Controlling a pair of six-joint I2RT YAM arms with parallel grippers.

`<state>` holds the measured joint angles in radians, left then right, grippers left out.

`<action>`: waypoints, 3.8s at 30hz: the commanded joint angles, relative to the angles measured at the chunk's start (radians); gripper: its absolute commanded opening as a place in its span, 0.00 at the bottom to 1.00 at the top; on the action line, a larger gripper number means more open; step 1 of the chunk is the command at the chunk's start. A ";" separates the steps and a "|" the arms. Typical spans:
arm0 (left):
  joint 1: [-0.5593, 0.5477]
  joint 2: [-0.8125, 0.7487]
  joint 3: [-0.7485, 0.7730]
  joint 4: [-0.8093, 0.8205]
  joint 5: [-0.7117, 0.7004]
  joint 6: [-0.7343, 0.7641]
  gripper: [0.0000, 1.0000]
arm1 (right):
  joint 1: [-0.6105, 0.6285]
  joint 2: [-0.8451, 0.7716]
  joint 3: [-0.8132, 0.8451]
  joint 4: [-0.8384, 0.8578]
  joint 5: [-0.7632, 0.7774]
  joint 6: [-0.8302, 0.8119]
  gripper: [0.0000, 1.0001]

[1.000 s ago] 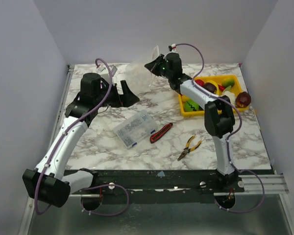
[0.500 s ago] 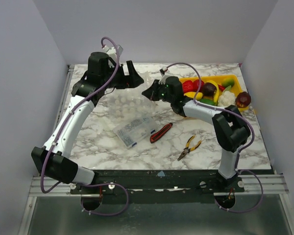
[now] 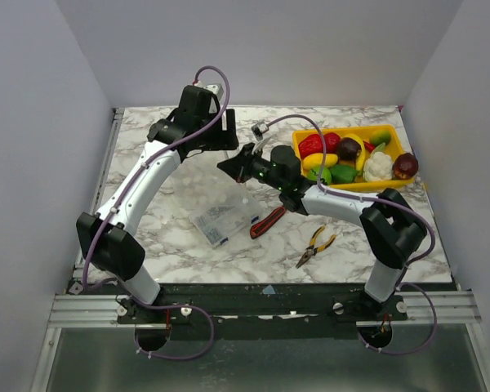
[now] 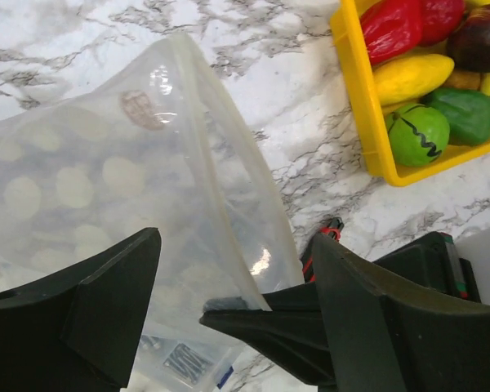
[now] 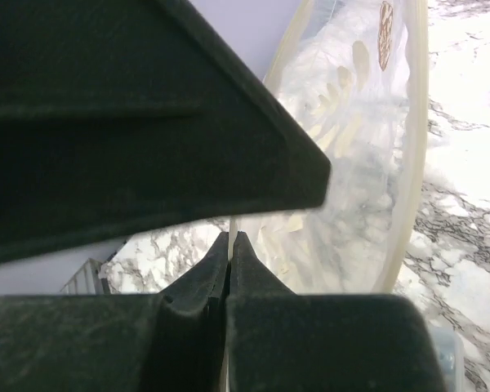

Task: Place the food in the zip-top bag and seal the zipper
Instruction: Open the zipper of the food storage bag at the center of the board, then pick up the fake fruit from the bin.

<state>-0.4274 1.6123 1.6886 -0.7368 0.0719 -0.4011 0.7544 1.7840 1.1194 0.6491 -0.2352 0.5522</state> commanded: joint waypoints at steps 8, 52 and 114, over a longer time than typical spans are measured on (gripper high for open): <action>-0.024 0.028 0.029 -0.045 -0.125 0.022 0.62 | 0.016 -0.051 -0.055 0.075 0.055 -0.070 0.01; -0.050 -0.002 -0.053 -0.055 -0.083 0.140 0.00 | 0.050 -0.176 0.179 -0.731 0.557 0.108 0.84; 0.068 0.000 -0.150 -0.066 0.014 0.080 0.00 | -0.025 -0.215 0.237 -0.974 0.903 -0.169 0.94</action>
<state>-0.3683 1.6180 1.5314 -0.8135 -0.0151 -0.2932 0.7891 1.6054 1.4071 -0.2840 0.5186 0.4534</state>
